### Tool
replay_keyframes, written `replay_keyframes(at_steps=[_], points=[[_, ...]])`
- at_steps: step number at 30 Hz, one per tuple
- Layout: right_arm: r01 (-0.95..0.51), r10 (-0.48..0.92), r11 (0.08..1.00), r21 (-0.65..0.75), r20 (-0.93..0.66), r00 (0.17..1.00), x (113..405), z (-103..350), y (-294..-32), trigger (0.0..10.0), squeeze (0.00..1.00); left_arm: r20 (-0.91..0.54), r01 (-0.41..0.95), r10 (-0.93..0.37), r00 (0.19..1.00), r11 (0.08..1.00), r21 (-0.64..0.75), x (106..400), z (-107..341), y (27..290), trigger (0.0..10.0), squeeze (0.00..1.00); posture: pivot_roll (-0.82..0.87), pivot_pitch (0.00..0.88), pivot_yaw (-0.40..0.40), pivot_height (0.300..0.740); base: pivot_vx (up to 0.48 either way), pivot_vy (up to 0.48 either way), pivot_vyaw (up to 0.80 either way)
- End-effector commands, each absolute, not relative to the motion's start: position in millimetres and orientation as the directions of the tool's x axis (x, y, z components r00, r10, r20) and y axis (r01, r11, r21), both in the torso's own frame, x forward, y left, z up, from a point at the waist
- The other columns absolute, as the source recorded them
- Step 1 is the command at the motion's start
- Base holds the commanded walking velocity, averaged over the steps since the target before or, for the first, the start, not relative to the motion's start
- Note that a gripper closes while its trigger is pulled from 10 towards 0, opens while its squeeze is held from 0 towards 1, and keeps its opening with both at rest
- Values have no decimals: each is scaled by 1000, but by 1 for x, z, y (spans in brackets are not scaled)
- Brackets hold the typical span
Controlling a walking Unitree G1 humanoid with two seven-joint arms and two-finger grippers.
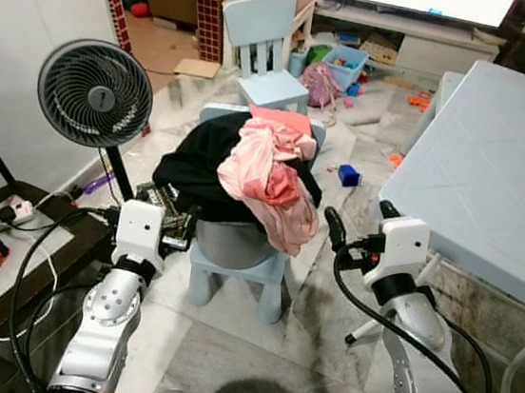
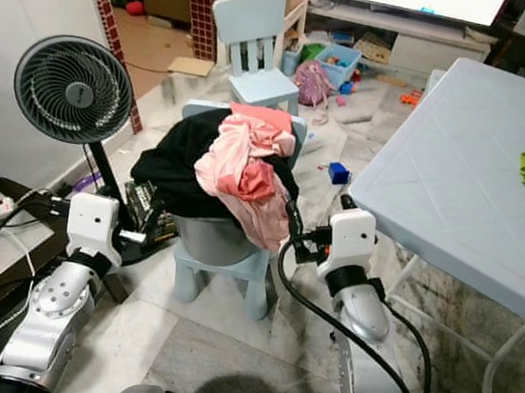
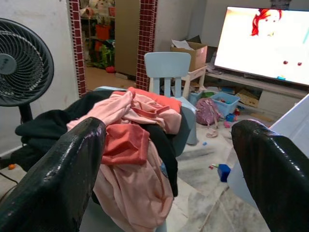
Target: Hang hanger
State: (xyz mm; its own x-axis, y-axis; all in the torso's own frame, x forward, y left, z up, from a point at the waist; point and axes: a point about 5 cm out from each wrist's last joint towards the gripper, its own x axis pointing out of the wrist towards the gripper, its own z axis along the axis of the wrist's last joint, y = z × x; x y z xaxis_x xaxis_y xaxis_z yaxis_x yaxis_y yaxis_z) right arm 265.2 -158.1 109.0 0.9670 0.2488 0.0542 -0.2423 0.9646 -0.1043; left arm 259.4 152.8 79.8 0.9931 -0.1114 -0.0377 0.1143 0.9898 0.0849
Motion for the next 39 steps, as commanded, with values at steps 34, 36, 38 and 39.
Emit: replay_keyframes(at_steps=[34, 36, 38, 39], points=[[-305, 315, 944, -126, 66, 947, 264, 111, -147, 10000, 0, -8, 143, -143, 990, 987, 78, 262, 86, 147, 10000, 0, 6, 0, 4, 740, 462, 0, 45], [-305, 315, 944, -127, 66, 947, 264, 111, -147, 10000, 0, -11, 145, -144, 989, 986, 79, 262, 85, 147, 10000, 0, 8, 0, 5, 740, 461, 0, 0], [-305, 315, 944, -127, 66, 947, 264, 111, -146, 10000, 0, -16, 141, -140, 990, 987, 74, 263, 85, 147, 10000, 0, 10, 0, 5, 740, 384, 0, 0], [-305, 315, 944, -128, 65, 947, 264, 111, -146, 10000, 0, -19, 139, -138, 990, 988, 70, 263, 85, 147, 10000, 0, 10, 0, 5, 740, 307, 0, 0]])
